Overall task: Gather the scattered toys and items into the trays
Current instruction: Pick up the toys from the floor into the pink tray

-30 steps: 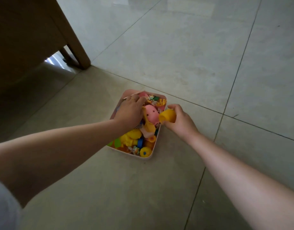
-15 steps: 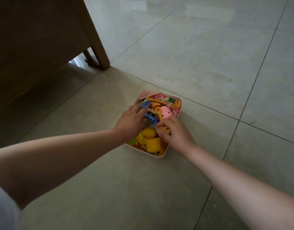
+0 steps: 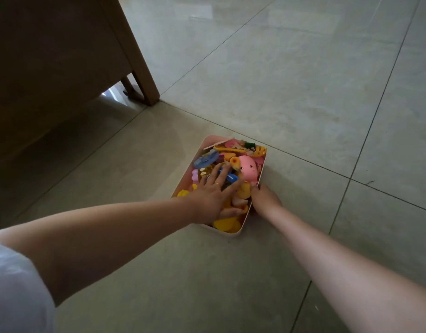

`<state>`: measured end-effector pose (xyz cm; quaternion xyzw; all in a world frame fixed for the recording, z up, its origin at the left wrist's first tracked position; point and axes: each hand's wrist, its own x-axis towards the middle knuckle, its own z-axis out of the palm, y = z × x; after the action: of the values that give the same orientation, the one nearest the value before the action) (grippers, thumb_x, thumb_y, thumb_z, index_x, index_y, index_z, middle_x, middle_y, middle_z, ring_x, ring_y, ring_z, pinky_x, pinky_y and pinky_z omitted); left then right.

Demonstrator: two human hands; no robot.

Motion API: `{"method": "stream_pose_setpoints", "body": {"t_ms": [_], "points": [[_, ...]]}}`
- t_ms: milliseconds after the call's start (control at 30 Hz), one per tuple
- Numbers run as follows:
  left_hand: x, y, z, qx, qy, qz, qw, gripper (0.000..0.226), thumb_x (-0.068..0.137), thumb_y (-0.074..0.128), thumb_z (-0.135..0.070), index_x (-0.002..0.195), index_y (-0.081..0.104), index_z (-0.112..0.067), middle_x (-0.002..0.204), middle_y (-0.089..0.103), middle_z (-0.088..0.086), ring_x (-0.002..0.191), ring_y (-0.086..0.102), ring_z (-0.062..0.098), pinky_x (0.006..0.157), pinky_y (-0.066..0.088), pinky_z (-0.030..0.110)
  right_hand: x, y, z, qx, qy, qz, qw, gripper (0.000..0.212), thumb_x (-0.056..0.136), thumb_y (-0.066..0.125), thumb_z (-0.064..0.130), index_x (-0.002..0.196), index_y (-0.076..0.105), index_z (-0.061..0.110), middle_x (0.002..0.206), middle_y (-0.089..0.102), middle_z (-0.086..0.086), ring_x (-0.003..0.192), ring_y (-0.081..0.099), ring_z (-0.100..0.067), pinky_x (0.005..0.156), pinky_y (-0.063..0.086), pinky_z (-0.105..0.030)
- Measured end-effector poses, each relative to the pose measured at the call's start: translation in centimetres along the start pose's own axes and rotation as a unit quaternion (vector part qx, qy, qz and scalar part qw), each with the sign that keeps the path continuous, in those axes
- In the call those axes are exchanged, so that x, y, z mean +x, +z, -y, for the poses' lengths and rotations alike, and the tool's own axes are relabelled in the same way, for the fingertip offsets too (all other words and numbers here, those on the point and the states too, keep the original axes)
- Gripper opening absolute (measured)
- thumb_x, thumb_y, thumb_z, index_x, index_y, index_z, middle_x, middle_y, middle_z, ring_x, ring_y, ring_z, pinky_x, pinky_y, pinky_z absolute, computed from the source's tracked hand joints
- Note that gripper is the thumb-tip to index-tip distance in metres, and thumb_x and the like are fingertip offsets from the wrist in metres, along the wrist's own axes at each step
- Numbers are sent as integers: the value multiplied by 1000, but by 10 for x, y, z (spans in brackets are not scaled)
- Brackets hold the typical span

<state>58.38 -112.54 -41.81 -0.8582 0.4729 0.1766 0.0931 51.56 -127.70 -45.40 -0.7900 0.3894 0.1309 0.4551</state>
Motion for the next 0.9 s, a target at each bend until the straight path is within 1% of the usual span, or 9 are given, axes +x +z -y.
{"method": "stream_pose_setpoints", "body": {"t_ms": [133,200,300,367,433,500,633,767,900], "points": [[-3,7,27,118,6,0,993,72,91,19,-69,148,-16,-41,156,-30,4,142,-27,33,113,3,64,2,0,-2,-8,-1,-2,1000,50,103,27,40,136,47,8,137,52,-17,123,51,-33,93,41,-33],[-4,11,24,86,14,17,996,71,92,20,-68,147,-18,-43,155,-31,3,141,-29,33,113,0,64,3,0,-1,-17,5,-2,1000,49,104,26,39,133,48,7,134,54,-17,120,52,-33,86,40,-31],[0,6,12,28,21,13,999,66,92,13,-67,147,-15,-45,156,-29,-2,142,-28,28,114,-3,63,7,1,0,-32,13,-3,999,54,103,25,45,134,48,7,134,54,-17,120,53,-33,89,42,-33],[3,-1,14,24,1,-32,999,61,95,11,-61,148,-12,-43,158,-24,-5,144,-24,23,115,-2,60,10,2,0,-36,13,-3,999,58,102,24,49,134,48,7,135,54,-17,120,53,-33,88,42,-33],[6,-3,21,9,-29,-97,995,59,97,10,-56,150,-8,-40,159,-19,-5,145,-21,18,117,-1,55,13,3,0,-36,16,-1,999,58,102,24,49,133,48,6,133,54,-17,119,54,-33,80,39,-30],[11,-3,27,-19,-61,-135,989,60,97,10,-57,151,-6,-38,160,-16,-3,146,-20,19,117,-1,55,15,4,-1,-17,18,-4,1000,58,102,26,49,135,44,5,133,53,-17,119,54,-33,77,35,-28],[26,6,30,-41,-125,-104,986,71,88,5,-69,150,-9,-38,159,-20,1,145,-21,25,116,-1,59,16,5,0,3,38,-6,999,58,101,28,50,137,40,6,135,52,-17,119,53,-34,79,37,-30],[32,12,25,-7,-61,-62,996,79,88,9,-72,151,-13,-32,160,-18,-2,146,-17,23,115,-2,60,21,2,3,13,50,6,999,47,101,31,36,127,50,2,129,57,-20,115,56,-36,91,46,-34],[29,9,41,-36,-39,-106,993,72,89,3,-69,151,-12,-35,160,-15,-5,146,-17,17,118,0,52,14,-6,2,6,-1,37,999,38,101,31,18,116,60,-1,121,61,-20,110,57,-35,87,47,-33]]}}
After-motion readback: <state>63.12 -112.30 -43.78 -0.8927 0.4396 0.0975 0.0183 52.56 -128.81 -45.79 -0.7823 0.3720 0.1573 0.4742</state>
